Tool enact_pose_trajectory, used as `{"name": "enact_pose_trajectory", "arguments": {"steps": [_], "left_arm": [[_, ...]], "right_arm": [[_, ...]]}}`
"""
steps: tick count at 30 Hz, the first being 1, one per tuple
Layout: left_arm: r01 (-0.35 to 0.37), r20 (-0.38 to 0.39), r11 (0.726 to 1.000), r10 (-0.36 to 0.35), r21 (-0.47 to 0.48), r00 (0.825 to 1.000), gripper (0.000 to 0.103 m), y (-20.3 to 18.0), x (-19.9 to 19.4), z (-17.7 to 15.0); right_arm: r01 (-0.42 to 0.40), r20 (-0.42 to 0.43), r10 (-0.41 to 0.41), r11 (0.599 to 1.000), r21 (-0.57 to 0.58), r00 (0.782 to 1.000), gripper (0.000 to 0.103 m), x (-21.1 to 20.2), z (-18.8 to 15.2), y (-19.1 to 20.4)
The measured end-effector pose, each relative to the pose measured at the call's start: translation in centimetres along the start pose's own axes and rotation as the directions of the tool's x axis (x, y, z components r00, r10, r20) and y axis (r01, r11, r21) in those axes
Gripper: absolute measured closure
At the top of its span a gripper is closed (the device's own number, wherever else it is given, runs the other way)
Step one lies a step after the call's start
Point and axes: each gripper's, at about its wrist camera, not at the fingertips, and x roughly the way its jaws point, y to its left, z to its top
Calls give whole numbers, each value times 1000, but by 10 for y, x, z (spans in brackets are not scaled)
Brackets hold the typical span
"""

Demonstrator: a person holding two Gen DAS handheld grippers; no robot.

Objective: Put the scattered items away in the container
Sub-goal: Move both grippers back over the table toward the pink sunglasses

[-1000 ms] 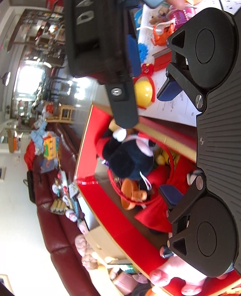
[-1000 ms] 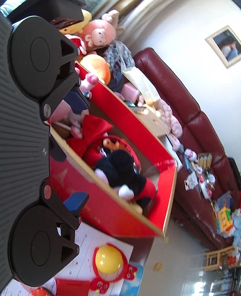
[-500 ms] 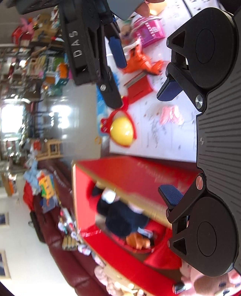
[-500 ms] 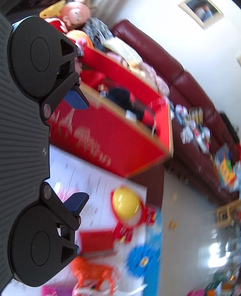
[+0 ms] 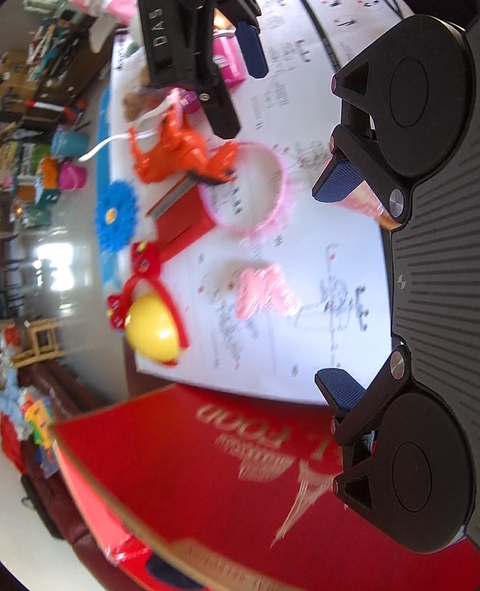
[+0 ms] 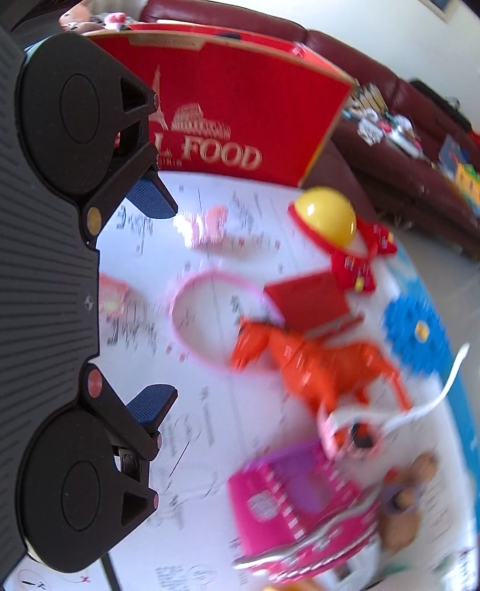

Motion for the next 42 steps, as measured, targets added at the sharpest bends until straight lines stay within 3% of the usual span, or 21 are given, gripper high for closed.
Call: {"name": "enact_pose_trajectory", "arguments": {"steps": [12,23,30,34,40,41,42], "left_arm": [[64,-63,998,-65,-23,996,3,-42,64,32],[29,-128,998,-23,47,991,5,-59,94,26],[35,-98,998,-31,45,995,5,-49,86,31],[42,-99,999,-38,34,994,5,-47,87,33],[31,-92,999,-30,7,995,5,-36,84,32],[26,-90,1000,-25,2,996,5,-34,83,33],[20,-88,1000,-20,-4,996,5,-30,83,33]], "right_arm": [[22,6,-23,992,120,1000,6,2,5,-44],[31,53,-38,992,119,998,6,-1,16,-52],[13,203,-18,1000,23,979,6,-22,56,-32],[74,295,-52,995,-62,954,6,-17,90,-22],[42,196,-15,990,-134,980,15,28,118,-16],[38,176,-12,989,-141,984,19,34,119,-16],[33,151,-11,989,-144,989,33,41,116,-15]]}}
